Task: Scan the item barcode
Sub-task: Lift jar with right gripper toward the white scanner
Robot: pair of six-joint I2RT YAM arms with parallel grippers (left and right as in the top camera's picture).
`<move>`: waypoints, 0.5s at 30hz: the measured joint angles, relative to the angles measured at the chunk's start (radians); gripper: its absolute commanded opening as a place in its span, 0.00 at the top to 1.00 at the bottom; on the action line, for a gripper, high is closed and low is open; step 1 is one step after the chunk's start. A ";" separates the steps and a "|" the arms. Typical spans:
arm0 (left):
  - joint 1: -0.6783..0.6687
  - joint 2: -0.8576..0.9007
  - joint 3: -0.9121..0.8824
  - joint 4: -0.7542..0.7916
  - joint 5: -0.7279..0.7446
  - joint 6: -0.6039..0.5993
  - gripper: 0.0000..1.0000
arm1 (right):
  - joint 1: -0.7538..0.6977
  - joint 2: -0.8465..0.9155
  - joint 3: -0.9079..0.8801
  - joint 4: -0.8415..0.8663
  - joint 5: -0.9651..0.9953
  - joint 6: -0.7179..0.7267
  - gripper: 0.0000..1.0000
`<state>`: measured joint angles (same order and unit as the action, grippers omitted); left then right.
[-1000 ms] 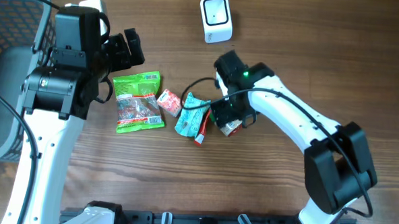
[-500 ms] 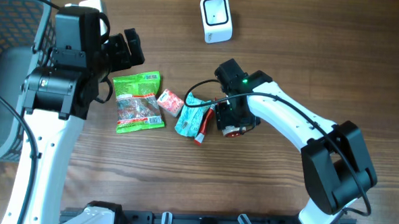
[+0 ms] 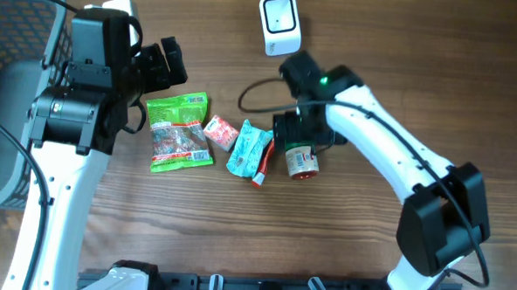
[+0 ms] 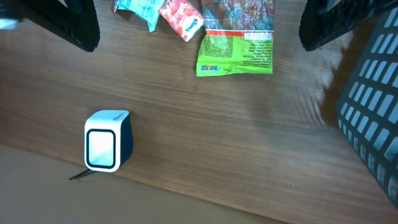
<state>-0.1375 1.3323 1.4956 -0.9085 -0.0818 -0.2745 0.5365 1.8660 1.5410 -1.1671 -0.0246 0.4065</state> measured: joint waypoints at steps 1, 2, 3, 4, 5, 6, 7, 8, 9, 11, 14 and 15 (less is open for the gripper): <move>0.000 0.000 0.000 0.000 0.000 0.000 0.00 | -0.004 0.000 0.043 -0.032 0.003 0.000 0.00; 0.000 0.000 0.000 0.000 0.000 0.000 0.00 | -0.006 0.000 0.087 -0.064 0.004 0.000 0.00; 0.000 0.000 0.000 0.000 0.000 0.000 0.00 | -0.006 0.000 0.117 -0.085 0.005 0.000 0.00; 0.000 0.000 0.000 0.000 0.000 0.000 0.00 | -0.006 0.000 0.153 -0.105 0.004 -0.003 0.00; 0.000 0.000 0.000 0.000 0.000 0.000 0.00 | -0.006 0.000 0.190 -0.121 0.003 -0.007 0.00; 0.000 0.000 0.000 0.000 0.000 0.000 0.00 | -0.006 0.000 0.211 -0.124 -0.001 -0.012 0.00; 0.000 0.000 0.000 0.000 0.000 0.000 0.00 | -0.006 0.000 0.222 -0.127 -0.002 -0.015 0.00; 0.000 0.000 0.000 0.000 0.000 0.000 0.00 | -0.006 0.000 0.224 -0.130 -0.005 -0.018 0.00; 0.000 0.000 0.000 0.000 0.000 0.000 0.00 | -0.006 0.001 0.223 -0.136 -0.005 -0.019 0.00; 0.000 0.000 0.000 0.000 0.000 0.000 0.00 | -0.006 0.013 0.223 -0.139 -0.005 -0.023 0.00; 0.000 0.000 0.000 0.000 0.000 0.000 0.00 | -0.006 0.058 0.224 -0.147 -0.005 -0.027 0.00; 0.000 0.000 0.000 0.000 0.000 0.000 0.00 | -0.006 0.086 0.223 -0.151 -0.005 -0.027 0.00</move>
<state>-0.1375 1.3323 1.4956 -0.9089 -0.0818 -0.2749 0.5301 1.9518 1.7641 -1.3182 -0.0299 0.3790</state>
